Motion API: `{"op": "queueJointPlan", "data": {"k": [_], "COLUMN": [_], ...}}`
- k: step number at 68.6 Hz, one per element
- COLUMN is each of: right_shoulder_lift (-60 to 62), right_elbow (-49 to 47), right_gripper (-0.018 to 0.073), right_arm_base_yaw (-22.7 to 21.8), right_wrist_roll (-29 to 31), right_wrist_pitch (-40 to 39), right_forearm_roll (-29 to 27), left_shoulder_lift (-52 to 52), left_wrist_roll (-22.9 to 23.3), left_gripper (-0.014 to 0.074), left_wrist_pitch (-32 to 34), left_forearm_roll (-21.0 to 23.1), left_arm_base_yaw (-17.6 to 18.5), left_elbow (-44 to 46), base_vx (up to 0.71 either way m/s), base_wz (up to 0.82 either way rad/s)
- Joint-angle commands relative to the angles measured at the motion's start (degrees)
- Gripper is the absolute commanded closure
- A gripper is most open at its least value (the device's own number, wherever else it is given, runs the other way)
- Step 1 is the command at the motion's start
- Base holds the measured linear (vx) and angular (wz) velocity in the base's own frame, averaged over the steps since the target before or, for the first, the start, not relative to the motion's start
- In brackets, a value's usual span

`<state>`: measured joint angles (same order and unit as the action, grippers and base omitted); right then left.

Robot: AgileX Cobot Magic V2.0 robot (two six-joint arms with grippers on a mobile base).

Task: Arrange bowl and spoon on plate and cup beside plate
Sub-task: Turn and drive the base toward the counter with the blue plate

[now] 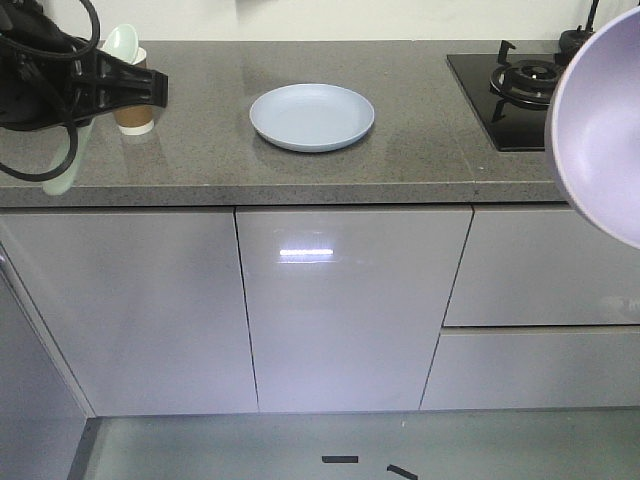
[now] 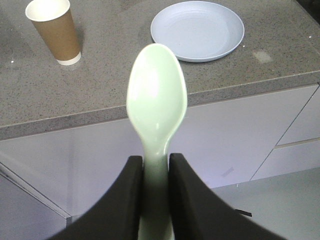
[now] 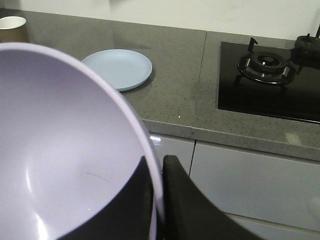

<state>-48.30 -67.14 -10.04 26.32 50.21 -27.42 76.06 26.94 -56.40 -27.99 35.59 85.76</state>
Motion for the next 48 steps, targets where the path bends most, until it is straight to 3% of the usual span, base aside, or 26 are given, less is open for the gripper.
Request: {"op": "queueJointPlan", "data": {"k": [1,48], "right_shoulder_lift": [0.12,0.12], "right_elbow": [-1.32,-1.32], "right_gripper": [0.0564,0.0564], "right_arm_base_yaw": [-0.25,-0.25], "right_wrist_roll": [0.39,0.39], "right_wrist_pitch": [-3.74,-3.74], "right_forearm_roll": [-1.35,-1.35], "left_shoulder_lift": [-1.64,-1.64], "left_wrist_roll": [0.09,0.09], "left_gripper": [0.0602,0.0602], "left_wrist_pitch": [2.67,2.67], "left_forearm_roll": [-1.79,-1.79], "left_arm_base_yaw": [-0.06,-0.06], "left_elbow": [1.13,1.13], "base_vx": [0.03,0.03], "base_wz": [-0.04,-0.01]}}
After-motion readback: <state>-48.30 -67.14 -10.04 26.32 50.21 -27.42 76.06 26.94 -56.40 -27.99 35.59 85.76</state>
